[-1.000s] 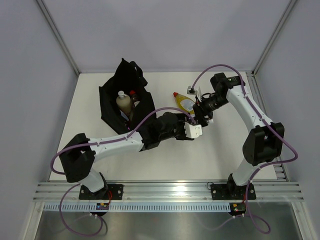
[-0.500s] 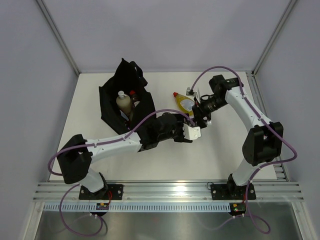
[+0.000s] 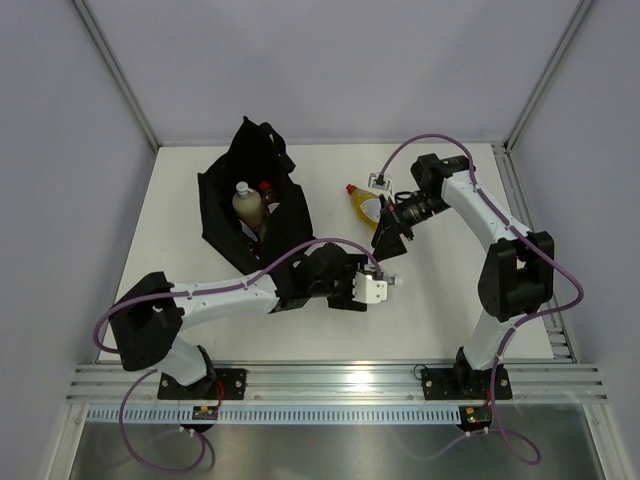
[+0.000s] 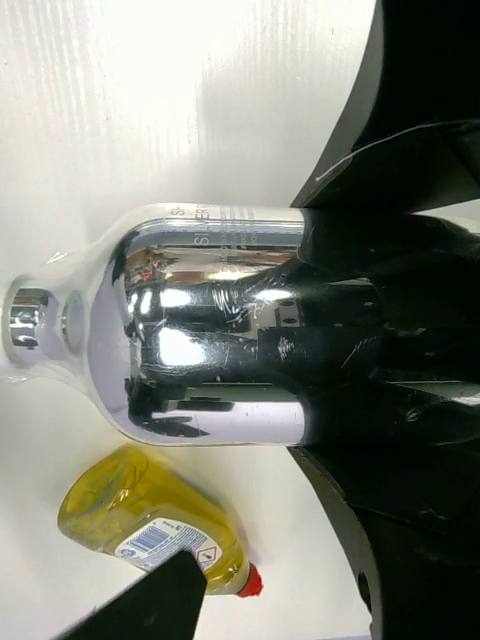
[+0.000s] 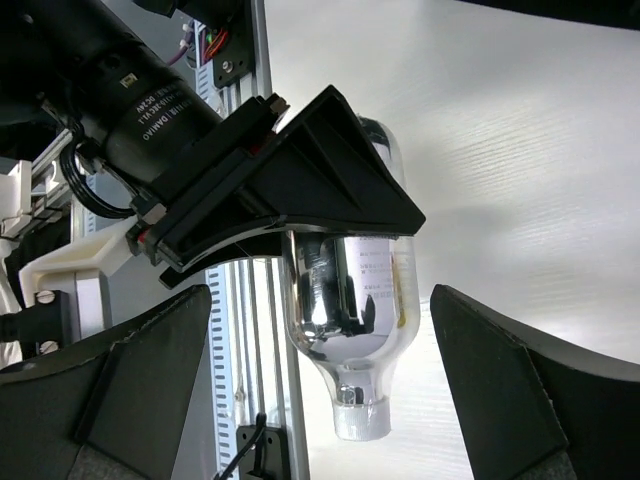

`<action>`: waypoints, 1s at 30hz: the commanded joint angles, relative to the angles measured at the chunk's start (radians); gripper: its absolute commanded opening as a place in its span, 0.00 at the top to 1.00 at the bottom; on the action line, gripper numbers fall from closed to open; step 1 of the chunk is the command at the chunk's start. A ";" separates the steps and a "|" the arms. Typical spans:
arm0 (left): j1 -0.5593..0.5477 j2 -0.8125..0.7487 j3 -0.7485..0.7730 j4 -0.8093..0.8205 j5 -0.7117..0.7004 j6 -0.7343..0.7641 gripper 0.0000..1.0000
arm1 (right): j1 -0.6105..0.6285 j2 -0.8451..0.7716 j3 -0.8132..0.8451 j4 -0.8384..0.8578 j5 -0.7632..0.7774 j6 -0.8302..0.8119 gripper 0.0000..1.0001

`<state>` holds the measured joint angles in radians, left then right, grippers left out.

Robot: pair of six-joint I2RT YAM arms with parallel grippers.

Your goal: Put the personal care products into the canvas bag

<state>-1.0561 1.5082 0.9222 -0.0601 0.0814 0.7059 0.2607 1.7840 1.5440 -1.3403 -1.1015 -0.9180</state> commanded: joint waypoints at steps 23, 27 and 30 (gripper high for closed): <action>0.286 -0.253 0.682 -0.322 -0.219 -0.871 1.00 | -0.330 -0.344 -0.064 0.383 0.195 0.550 0.00; 0.411 -0.189 0.791 -0.389 -0.398 -0.957 1.00 | -0.337 -0.354 -0.130 0.434 0.210 0.570 0.01; 0.510 -0.123 0.860 -0.458 -0.428 -1.007 1.00 | -0.348 -0.362 -0.151 0.448 0.204 0.576 0.00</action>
<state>-0.6167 1.3361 1.7004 -0.5446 -0.2359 -0.1734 -0.0753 1.4452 1.4010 -0.9726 -0.8982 -0.3729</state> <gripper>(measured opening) 0.745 0.993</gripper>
